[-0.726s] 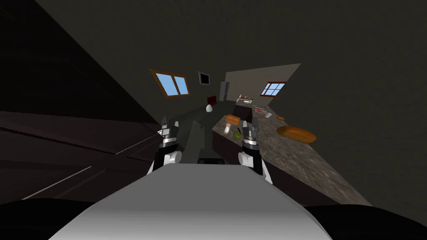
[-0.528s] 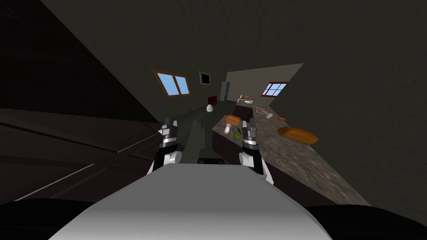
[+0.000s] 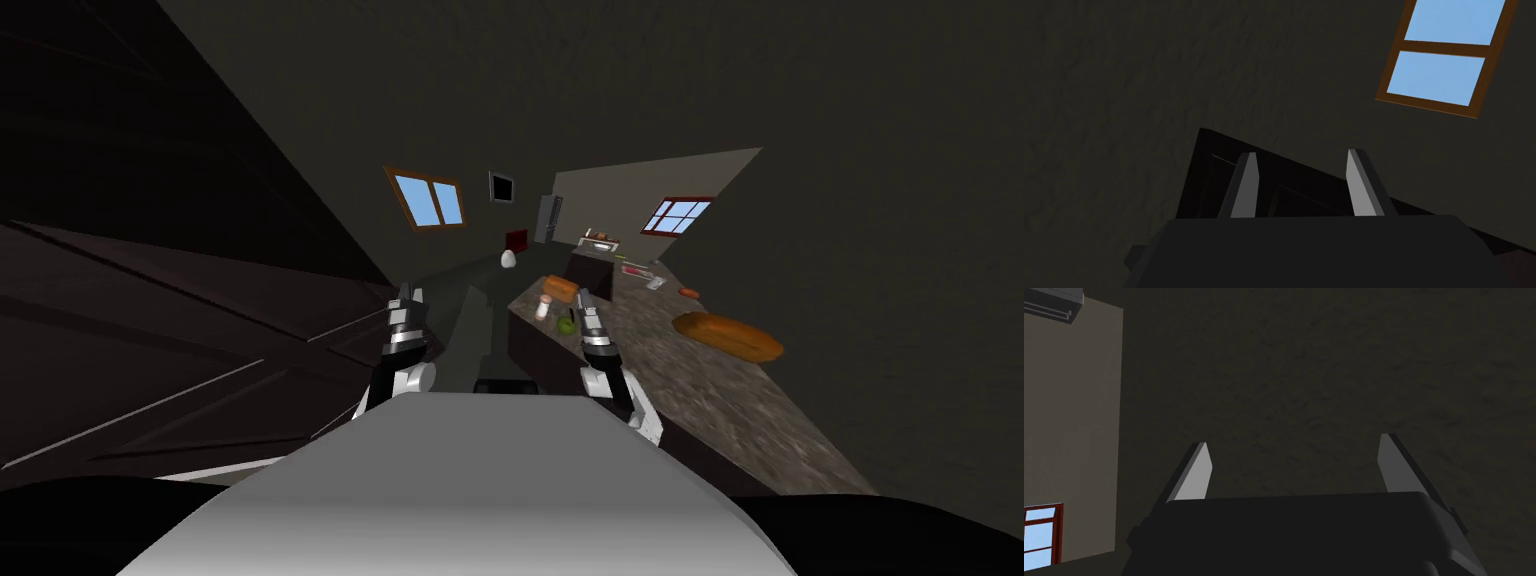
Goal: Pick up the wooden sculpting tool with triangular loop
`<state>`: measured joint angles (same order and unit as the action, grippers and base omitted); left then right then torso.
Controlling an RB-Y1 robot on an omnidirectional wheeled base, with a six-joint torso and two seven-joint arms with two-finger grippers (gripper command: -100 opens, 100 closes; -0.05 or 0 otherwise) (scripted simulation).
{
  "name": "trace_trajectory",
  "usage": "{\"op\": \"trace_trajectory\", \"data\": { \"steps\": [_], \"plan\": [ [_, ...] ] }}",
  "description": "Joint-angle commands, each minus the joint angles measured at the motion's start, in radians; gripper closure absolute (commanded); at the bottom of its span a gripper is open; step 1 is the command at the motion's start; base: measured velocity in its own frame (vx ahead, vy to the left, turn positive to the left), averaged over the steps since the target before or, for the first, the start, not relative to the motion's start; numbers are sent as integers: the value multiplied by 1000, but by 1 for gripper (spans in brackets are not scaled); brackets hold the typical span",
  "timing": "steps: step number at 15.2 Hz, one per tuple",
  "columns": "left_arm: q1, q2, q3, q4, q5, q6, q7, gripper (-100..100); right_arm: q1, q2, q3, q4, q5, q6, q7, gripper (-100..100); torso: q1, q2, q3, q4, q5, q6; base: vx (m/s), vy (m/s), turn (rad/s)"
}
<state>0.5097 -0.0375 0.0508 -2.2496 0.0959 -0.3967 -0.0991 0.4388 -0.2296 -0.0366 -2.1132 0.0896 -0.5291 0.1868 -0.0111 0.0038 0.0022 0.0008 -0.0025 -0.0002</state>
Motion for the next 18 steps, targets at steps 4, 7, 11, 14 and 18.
{"op": "trace_trajectory", "data": {
  "steps": [4,7,11,14,18],
  "plan": [
    [0,0,0,0,0,0,0,0,-25,-94,-18,93,83,-16,104,-100,0,0,0,0,0,0,-59,-128,169],
    [0,0,0,0,0,0,0,0,-34,-122,-24,123,110,-20,138,-100,1,-1,-1,0,0,0,-47,-105,127],
    [0,0,0,0,0,0,0,0,-53,-177,-36,185,166,-29,206,-100,2,-1,0,0,1,0,-64,-101,164],
    [0,0,0,0,0,0,0,0,-74,-233,-49,251,225,-38,274,-100,2,-1,-1,0,1,0,-63,-103,148],
    [0,0,0,0,0,0,0,0,-95,-289,-61,319,287,-47,345,-100,2,-2,-1,0,0,0,-61,-99,178]
  ]
}}
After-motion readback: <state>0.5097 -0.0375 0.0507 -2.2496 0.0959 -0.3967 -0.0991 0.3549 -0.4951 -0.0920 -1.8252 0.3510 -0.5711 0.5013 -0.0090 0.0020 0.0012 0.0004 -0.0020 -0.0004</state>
